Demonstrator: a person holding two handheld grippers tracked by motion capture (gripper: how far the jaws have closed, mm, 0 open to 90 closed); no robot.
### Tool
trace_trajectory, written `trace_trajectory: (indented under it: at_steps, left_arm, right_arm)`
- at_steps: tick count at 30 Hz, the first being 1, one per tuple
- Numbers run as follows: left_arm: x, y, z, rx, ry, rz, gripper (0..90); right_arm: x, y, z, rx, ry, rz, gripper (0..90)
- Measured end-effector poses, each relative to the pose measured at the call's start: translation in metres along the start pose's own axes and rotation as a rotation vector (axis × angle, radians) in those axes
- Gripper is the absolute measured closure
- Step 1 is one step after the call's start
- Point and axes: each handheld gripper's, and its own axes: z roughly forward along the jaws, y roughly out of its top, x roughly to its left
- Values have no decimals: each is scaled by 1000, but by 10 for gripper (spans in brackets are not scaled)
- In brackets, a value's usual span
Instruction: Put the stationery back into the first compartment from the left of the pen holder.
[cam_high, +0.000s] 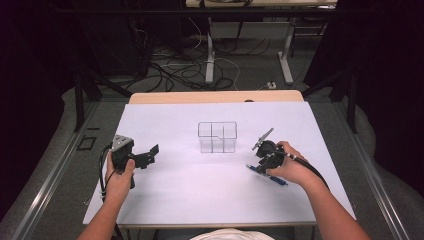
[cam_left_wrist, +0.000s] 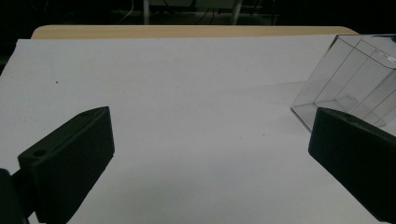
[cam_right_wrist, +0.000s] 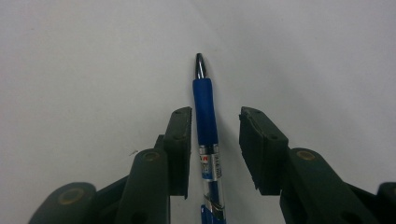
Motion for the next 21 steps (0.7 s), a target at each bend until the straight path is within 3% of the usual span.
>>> trace_trajectory:
  at_steps: [1,5,6,8,10,12,16,17,21]
  left_arm:
    - [0,0,0,0,0,0,0]
    - [0,0,0,3,-1,1,0]
    - [0,0,0,4,-1,1,0]
    - [0,0,0,4,-1,1,0]
    - [0,0,0,4,-1,1,0]
    - [0,0,0,1,0,0,0]
    - [0,0,0,1,0,0,0]
    - [0,0,0,1,0,0,0]
    - [0,0,0,0,0,-1,0]
  right_arm:
    - [-1,-1,4,-26,-17,-4,649]
    - [-1,-2,9,-12,-3,6,668]
    - [-2,-1,6,36,-24,-13,675]
    - [-2,-3,10,8,-7,0,688]
    - [-1,-2,10,44,-6,5,701]
    - [-1,-3,12,24,-7,2,715]
    - [0,-3,13,42,-16,1,742]
    - [0,-1,11,81,-20,-7,752]
    - [1,-2,14,49,8,-4,784]
